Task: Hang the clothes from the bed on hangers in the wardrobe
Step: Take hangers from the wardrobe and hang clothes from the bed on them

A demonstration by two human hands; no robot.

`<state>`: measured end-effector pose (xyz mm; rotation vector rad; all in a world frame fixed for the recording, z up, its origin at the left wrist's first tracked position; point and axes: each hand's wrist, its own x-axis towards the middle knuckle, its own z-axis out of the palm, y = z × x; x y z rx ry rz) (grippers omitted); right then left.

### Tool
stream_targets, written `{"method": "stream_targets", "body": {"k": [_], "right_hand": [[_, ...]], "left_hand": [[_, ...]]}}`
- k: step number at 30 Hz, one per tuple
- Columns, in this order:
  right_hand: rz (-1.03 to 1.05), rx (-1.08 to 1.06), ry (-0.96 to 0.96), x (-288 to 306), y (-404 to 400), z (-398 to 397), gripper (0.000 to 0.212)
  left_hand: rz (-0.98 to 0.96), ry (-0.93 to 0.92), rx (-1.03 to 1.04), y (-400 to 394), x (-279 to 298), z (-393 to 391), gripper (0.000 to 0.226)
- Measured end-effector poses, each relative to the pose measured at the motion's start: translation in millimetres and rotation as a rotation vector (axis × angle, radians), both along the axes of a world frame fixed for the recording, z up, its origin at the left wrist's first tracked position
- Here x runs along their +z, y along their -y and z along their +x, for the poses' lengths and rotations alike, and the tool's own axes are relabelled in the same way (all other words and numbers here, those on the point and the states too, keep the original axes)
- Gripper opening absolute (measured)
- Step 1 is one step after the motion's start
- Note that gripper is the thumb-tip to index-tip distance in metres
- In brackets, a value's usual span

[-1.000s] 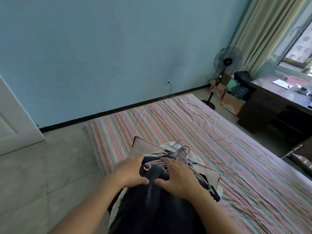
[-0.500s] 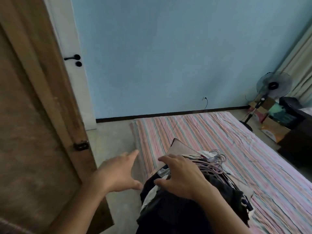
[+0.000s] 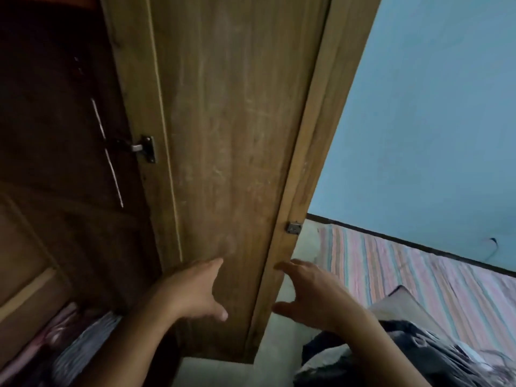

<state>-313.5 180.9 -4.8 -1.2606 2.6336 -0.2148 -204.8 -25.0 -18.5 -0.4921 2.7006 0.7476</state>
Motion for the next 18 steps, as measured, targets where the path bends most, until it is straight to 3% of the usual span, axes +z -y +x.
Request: {"method": "stream_targets", "body": {"k": [7, 15, 18], "right_hand": [[0.015, 0.307, -0.106, 13, 61, 9, 0.072], [0.052, 0.642, -0.131, 28, 122, 32, 0.073], [0.034, 0.703, -0.118, 29, 140, 51, 0.068]], "left_hand": [[0.042, -0.02, 0.289, 30, 12, 75, 0.1], [0.025, -0.021, 0.592, 27, 14, 172, 0.127], [0.028, -0.056, 0.699, 24, 12, 205, 0.127]]}}
